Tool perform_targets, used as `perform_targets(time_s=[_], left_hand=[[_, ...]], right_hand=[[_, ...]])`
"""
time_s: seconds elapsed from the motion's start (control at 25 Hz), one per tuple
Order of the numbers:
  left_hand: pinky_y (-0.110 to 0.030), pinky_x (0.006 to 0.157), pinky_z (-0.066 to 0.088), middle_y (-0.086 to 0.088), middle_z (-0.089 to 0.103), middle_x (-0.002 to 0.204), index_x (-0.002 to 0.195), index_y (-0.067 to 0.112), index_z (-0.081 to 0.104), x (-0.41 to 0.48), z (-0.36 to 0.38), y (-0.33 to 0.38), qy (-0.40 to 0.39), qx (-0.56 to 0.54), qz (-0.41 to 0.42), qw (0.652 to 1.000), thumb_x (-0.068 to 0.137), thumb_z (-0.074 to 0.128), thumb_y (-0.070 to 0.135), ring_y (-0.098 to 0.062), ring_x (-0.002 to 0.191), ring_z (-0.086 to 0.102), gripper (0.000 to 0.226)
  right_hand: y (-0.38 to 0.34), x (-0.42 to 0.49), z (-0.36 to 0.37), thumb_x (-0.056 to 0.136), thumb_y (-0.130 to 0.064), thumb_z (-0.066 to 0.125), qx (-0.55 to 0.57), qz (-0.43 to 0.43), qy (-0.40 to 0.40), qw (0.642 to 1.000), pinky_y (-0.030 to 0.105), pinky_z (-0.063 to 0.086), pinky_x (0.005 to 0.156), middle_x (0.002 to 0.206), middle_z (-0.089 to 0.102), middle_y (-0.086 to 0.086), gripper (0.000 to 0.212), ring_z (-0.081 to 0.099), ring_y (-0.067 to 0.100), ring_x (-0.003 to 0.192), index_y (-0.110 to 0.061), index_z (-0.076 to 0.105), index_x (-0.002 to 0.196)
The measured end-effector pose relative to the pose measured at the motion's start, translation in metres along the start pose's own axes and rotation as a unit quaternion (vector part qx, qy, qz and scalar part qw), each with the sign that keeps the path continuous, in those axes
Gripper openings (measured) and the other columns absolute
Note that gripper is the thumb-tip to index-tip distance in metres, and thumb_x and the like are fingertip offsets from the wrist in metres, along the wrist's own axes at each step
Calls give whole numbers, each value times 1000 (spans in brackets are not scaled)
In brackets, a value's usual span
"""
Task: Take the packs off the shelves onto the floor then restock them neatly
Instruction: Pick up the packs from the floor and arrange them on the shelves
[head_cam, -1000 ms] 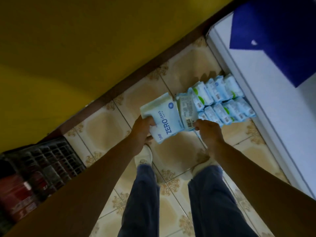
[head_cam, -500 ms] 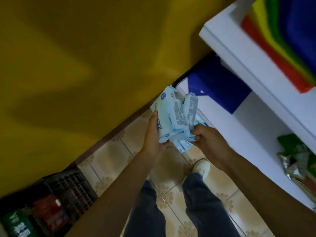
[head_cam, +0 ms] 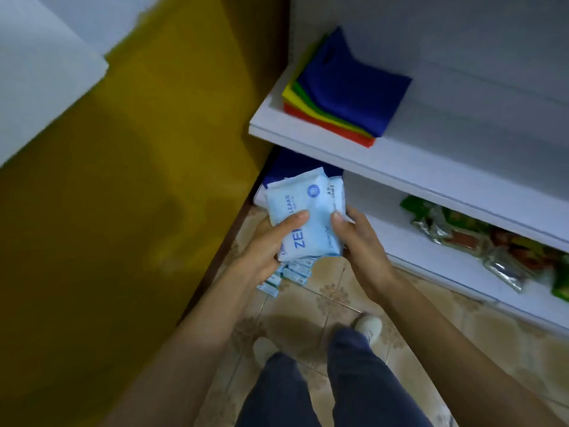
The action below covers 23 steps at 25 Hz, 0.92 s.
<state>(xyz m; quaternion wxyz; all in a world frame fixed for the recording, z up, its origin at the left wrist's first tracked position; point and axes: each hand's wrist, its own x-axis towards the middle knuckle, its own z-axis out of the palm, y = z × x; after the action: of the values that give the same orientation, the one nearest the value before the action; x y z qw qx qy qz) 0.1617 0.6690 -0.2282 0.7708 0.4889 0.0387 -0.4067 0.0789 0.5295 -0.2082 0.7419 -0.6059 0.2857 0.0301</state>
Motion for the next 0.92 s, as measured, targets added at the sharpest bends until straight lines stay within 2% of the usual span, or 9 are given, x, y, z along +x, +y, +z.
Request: perform_targets(time_s=[0.16, 0.36, 0.44, 0.52, 0.6, 0.64, 0.72, 0.8, 0.92], left_hand=[[-44, 78, 58, -11, 73, 104, 109, 15, 63, -16, 67, 9, -34, 110, 68, 991, 69, 77, 17, -31, 95, 70, 42], [-41, 82, 57, -12, 61, 127, 147, 16, 29, -34, 150, 7, -92, 231, 117, 961, 50, 94, 32, -28, 109, 64, 118], [-32, 90, 53, -5, 45, 143, 153, 29, 2, -47, 198, 5, -83, 342, 197, 915, 54, 90, 29, -16, 120, 56, 133], [-32, 107, 37, -1, 28, 154, 152, 33, -7, -57, 245, 4, -86, 498, 320, 801, 50, 89, 49, -13, 137, 36, 140], [-36, 110, 31, 0, 29, 154, 152, 34, -7, -66, 291, 3, -135, 597, 394, 686, 50, 82, 62, -14, 138, 31, 138], [-38, 109, 33, 2, 33, 152, 151, 35, -5, -68, 312, 2, -168, 620, 402, 653, 52, 80, 62, -13, 136, 34, 133], [-40, 103, 43, 9, 45, 142, 148, 40, 14, -73, 347, -2, -209, 621, 391, 647, 55, 85, 53, -10, 127, 46, 117], [-40, 89, 50, 20, 54, 116, 130, 35, 40, -77, 374, -8, -200, 599, 420, 652, 57, 90, 37, -7, 109, 54, 88], [-38, 83, 51, 22, 52, 105, 121, 25, 48, -78, 403, -9, -151, 563, 498, 641, 59, 89, 29, -9, 103, 54, 75]], right_hand=[[-29, -48, -29, 66, -40, 83, -8, -58, 23, 998, 26, 57, 76, 121, 63, -2, 80, 68, 10, 99, -23, 42, 133], [-62, -108, -98, 75, -13, 80, -43, -173, 123, 976, 21, 56, 67, 114, 59, -5, 64, 65, 3, 91, -25, 40, 124], [-73, -136, -141, 71, -17, 83, -140, -259, 184, 938, 23, 56, 72, 114, 57, -8, 71, 61, 3, 96, -29, 39, 125], [-82, -160, -183, 66, -25, 83, -295, -333, 239, 863, 24, 48, 79, 117, 52, -6, 76, 51, 10, 104, -26, 41, 129], [-93, -184, -222, 63, -30, 78, -411, -380, 256, 788, 28, 41, 81, 116, 49, -2, 78, 44, 13, 104, -20, 43, 133], [-101, -196, -239, 63, -33, 74, -452, -395, 255, 758, 30, 41, 81, 115, 48, -1, 78, 42, 13, 103, -19, 43, 134], [-116, -215, -270, 63, -40, 65, -494, -417, 243, 723, 34, 44, 82, 116, 47, -2, 76, 41, 14, 103, -23, 42, 134], [-128, -228, -298, 63, -44, 61, -492, -442, 244, 709, 39, 45, 89, 123, 46, -3, 77, 42, 15, 109, -27, 39, 135], [-140, -229, -320, 68, -38, 71, -432, -480, 306, 700, 30, 38, 104, 145, 34, 5, 89, 35, 19, 132, -22, 29, 145]])
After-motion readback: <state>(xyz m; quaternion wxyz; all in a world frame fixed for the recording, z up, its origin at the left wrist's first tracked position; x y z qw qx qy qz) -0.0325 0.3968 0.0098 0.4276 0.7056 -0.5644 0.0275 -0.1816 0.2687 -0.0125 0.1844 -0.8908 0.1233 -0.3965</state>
